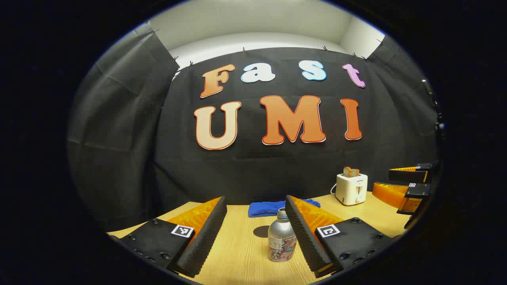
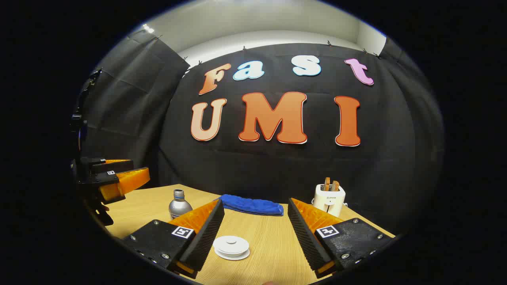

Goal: Open the teacup lid with one hand, grasp the water bottle and pour water into the teacup with the other hand; after pouring, place the water bottle on the coaster and then close the teacup lid.

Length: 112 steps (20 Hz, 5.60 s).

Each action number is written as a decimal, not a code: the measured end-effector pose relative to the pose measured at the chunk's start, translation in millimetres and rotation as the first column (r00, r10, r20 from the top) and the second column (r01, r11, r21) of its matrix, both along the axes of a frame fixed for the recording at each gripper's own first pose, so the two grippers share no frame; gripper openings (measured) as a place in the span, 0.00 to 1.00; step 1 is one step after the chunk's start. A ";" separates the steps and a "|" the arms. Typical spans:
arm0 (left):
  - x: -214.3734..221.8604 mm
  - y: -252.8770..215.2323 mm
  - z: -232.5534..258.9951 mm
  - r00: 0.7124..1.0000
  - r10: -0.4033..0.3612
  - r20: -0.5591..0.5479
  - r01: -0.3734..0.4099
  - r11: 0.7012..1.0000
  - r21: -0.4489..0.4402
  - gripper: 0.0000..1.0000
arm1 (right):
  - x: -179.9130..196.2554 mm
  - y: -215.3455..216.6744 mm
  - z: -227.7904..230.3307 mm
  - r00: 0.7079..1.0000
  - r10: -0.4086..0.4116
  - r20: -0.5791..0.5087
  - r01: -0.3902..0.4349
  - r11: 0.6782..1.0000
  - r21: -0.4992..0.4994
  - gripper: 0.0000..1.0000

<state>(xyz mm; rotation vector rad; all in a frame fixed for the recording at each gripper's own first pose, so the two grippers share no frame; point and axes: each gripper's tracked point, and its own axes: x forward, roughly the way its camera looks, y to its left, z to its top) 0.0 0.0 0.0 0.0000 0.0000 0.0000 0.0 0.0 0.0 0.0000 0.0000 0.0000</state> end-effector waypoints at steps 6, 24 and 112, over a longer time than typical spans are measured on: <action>0.6 2.0 -5.1 1.000 0.007 -0.018 -0.007 1.000 -0.009 1.00 | 0.9 -3.8 -4.7 1.000 -0.006 -0.015 0.006 1.000 0.011 0.97; 5.4 5.1 -18.5 0.999 0.007 -0.042 -0.007 1.000 -0.003 1.00 | 13.6 24.7 -44.6 0.988 0.081 -0.133 -0.083 0.996 -0.009 0.94; 92.1 -36.0 -169.4 0.928 -0.042 -0.371 0.153 0.949 0.276 0.85 | 15.3 -63.0 -115.6 0.956 0.012 -0.295 0.003 0.999 0.049 0.22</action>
